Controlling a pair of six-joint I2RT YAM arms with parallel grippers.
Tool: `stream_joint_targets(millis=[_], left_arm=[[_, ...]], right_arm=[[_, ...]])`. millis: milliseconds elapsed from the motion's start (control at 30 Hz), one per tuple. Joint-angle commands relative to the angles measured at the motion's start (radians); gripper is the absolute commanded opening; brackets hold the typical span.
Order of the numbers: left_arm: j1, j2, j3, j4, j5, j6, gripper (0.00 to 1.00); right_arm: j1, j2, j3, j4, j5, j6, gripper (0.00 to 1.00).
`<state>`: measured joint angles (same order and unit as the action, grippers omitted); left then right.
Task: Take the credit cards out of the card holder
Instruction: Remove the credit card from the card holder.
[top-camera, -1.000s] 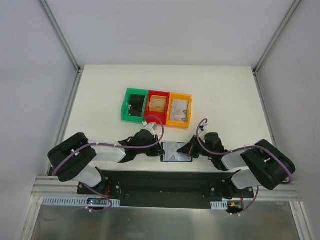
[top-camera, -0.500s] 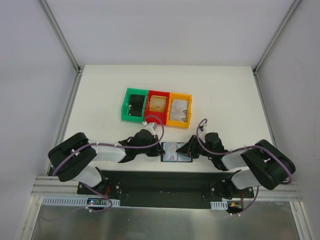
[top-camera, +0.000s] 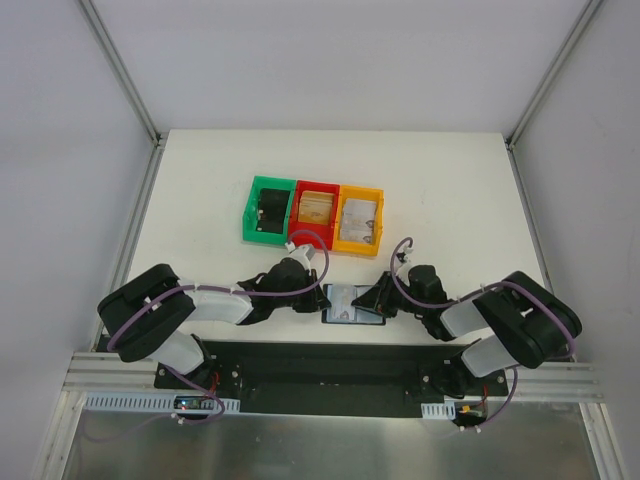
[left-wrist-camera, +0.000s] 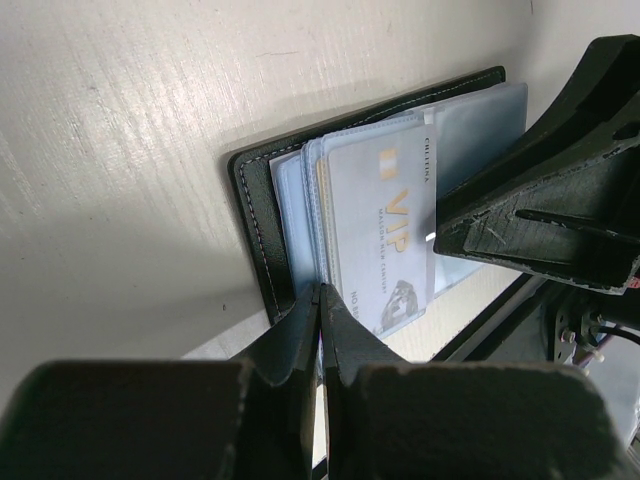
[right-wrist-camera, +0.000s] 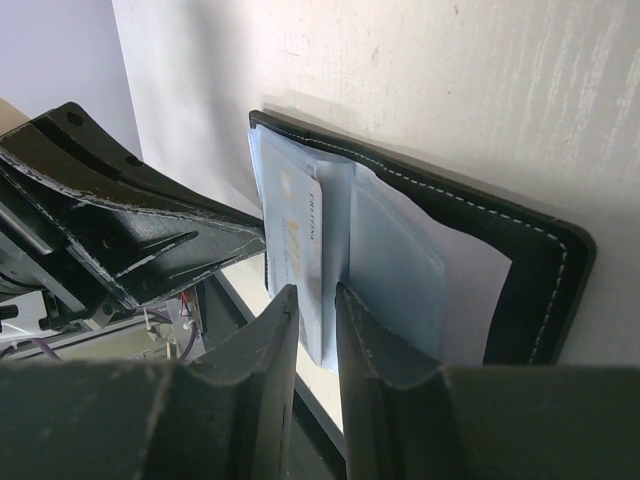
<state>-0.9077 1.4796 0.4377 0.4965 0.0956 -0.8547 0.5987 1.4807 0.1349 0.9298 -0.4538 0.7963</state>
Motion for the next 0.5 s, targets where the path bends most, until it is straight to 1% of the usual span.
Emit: stream_joint_targets(millis=[0,200,467], left_arm=[[0.007,0.033,0.007,-0.052,-0.016,0.006,0.0],[0.006,0.036,0.01,-0.052,-0.014,0.006,0.0],[0.004,0.036,0.01,-0.052,-0.014,0.008,0.0]], right_arm=[[-0.004,0.012,0.023,0.063,-0.022,0.006,0.23],[-0.004,0.024,0.026,0.067,-0.023,0.003,0.2],[-0.004,0.009,0.014,0.066,-0.017,0.001,0.07]])
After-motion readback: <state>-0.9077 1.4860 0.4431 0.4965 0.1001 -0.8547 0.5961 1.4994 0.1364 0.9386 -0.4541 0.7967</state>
